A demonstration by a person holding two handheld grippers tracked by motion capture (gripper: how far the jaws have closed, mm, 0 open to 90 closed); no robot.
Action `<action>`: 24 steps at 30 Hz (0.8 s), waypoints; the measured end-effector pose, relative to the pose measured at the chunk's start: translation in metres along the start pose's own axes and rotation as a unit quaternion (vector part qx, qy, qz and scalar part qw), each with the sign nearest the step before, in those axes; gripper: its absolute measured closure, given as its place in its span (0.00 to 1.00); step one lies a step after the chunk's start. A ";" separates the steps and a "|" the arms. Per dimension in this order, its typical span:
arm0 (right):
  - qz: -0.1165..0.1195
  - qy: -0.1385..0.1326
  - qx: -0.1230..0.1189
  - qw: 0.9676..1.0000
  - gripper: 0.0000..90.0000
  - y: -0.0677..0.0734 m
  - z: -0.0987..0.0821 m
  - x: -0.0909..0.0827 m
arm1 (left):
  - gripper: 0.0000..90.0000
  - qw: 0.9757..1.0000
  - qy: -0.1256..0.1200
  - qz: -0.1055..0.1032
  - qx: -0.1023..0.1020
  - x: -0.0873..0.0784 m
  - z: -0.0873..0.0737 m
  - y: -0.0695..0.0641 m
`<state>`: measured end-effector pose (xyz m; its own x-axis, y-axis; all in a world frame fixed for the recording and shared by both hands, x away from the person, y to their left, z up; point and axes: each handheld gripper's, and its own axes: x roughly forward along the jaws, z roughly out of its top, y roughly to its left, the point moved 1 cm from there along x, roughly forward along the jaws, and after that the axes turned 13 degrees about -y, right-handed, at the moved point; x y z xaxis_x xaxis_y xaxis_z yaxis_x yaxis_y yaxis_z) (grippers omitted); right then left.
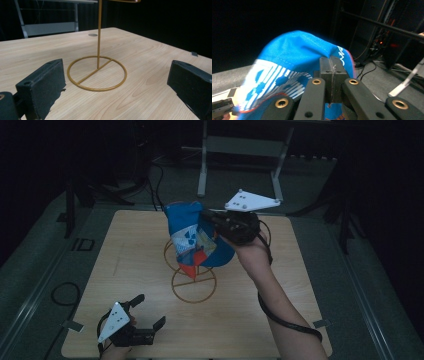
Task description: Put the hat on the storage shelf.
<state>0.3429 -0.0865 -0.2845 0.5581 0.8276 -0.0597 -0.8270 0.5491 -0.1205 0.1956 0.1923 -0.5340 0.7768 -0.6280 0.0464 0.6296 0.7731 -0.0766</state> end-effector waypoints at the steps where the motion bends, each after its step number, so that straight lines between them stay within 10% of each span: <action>1: 0.000 0.000 0.000 1.000 1.00 0.000 0.000 0.000 | 0.02 1.000 0.000 0.000 0.000 0.000 0.000 0.000; 24: 0.038 0.053 0.018 0.998 1.00 0.015 -0.027 0.049 | 0.02 1.000 -0.006 0.004 -0.018 -0.002 -0.006 0.005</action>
<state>0.3597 -0.0409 -0.3158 0.4954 0.8516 -0.1712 -0.8685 0.4898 -0.0770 0.1971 0.1973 -0.5404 0.7821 -0.6205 0.0573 0.6226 0.7744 -0.1123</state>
